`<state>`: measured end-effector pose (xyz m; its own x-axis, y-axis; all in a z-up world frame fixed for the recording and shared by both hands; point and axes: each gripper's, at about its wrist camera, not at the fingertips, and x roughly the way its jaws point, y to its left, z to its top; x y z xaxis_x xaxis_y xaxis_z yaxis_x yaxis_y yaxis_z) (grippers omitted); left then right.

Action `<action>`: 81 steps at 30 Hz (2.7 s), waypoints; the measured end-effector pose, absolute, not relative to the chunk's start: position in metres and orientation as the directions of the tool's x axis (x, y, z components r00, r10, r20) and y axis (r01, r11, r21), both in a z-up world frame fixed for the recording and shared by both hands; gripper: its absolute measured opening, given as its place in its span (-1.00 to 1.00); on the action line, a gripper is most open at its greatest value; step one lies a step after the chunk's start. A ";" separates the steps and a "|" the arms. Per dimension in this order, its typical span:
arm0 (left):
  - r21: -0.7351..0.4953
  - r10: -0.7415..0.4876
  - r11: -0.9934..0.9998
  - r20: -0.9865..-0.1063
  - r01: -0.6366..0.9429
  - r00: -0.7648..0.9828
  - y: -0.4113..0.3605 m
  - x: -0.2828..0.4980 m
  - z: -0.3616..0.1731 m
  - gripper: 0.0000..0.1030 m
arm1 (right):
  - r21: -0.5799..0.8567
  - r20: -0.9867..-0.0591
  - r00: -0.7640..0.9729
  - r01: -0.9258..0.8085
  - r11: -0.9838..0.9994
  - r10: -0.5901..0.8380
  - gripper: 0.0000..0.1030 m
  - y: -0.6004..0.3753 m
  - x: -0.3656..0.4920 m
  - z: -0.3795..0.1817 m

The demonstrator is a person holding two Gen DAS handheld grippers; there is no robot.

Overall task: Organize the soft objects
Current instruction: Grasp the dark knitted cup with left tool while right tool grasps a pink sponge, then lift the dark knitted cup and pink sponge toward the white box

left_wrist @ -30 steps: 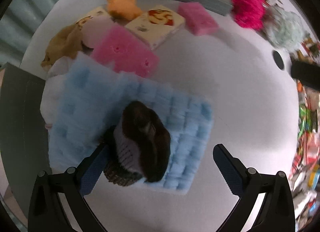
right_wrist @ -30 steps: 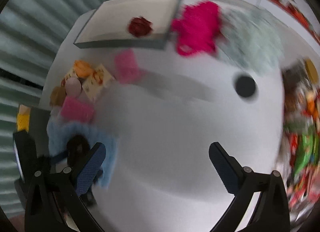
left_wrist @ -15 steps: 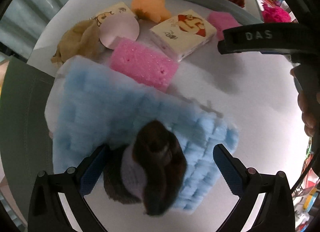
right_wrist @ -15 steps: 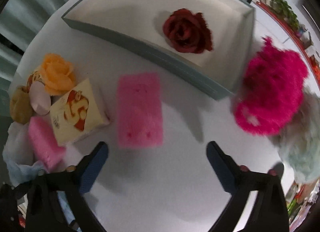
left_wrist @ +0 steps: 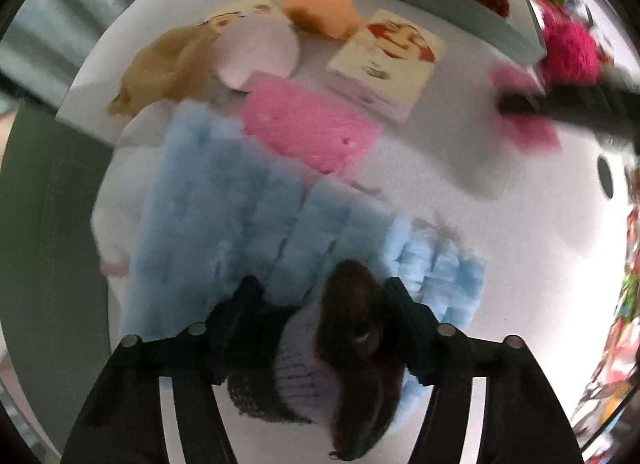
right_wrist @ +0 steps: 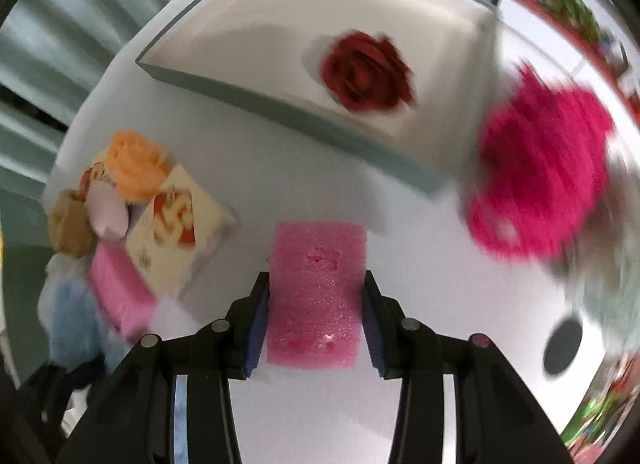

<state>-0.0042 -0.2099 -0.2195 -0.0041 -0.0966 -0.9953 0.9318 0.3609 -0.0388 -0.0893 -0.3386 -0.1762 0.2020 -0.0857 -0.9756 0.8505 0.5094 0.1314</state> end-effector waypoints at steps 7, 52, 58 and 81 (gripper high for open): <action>-0.094 -0.146 0.309 -0.988 0.946 -0.050 -0.187 -0.001 -0.191 -0.36 | 0.184 -0.972 0.229 0.872 0.453 -0.046 -0.12 -0.269 -0.148 -0.155; -0.062 0.014 0.547 -0.996 0.835 -0.084 -0.051 0.017 -0.213 1.00 | 0.167 -0.986 0.161 0.916 0.365 0.045 -0.12 -0.098 -0.197 -0.082; -0.049 0.020 0.521 -0.997 0.852 -0.070 -0.065 0.004 -0.225 0.85 | 0.161 -0.987 0.152 0.900 0.405 0.055 -0.12 -0.097 -0.194 -0.081; -0.176 -0.145 0.353 -0.981 0.919 -0.132 -0.031 0.019 -0.115 -0.19 | 0.207 -0.973 0.229 0.863 0.461 0.010 -0.12 -0.104 -0.159 -0.055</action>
